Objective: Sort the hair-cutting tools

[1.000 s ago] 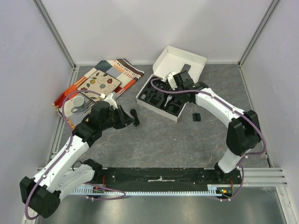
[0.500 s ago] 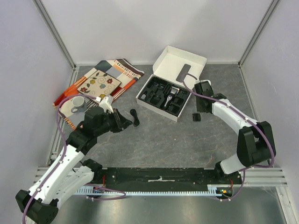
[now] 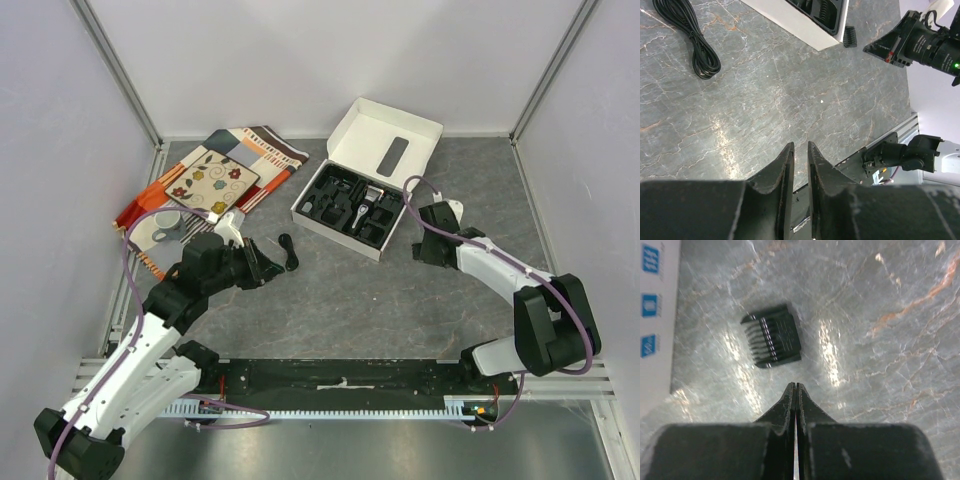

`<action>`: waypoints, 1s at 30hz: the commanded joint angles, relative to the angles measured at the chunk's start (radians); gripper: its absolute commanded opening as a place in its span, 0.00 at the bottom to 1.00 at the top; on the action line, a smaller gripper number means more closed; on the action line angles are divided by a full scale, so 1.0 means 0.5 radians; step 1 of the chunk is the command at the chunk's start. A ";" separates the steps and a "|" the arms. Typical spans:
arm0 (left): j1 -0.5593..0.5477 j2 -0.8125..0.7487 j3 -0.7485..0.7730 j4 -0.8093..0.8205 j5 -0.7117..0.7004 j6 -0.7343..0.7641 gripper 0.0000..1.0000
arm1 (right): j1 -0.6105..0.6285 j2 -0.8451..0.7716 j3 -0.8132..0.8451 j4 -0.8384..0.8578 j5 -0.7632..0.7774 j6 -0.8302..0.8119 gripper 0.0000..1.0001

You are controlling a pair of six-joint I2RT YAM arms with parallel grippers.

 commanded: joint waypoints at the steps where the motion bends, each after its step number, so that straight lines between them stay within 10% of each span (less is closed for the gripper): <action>1: -0.001 -0.013 -0.009 0.031 0.063 0.058 0.23 | 0.003 0.031 0.096 0.266 0.119 0.094 0.00; 15: -0.001 0.036 -0.015 0.037 0.017 0.074 0.23 | -0.193 0.605 0.572 0.303 0.405 0.057 0.00; 23: -0.001 0.064 -0.021 0.058 0.017 0.071 0.23 | -0.203 0.688 0.517 0.352 0.230 0.053 0.39; 30: -0.001 0.049 -0.030 0.067 0.017 0.058 0.23 | -0.169 0.682 0.409 0.389 0.138 0.103 0.42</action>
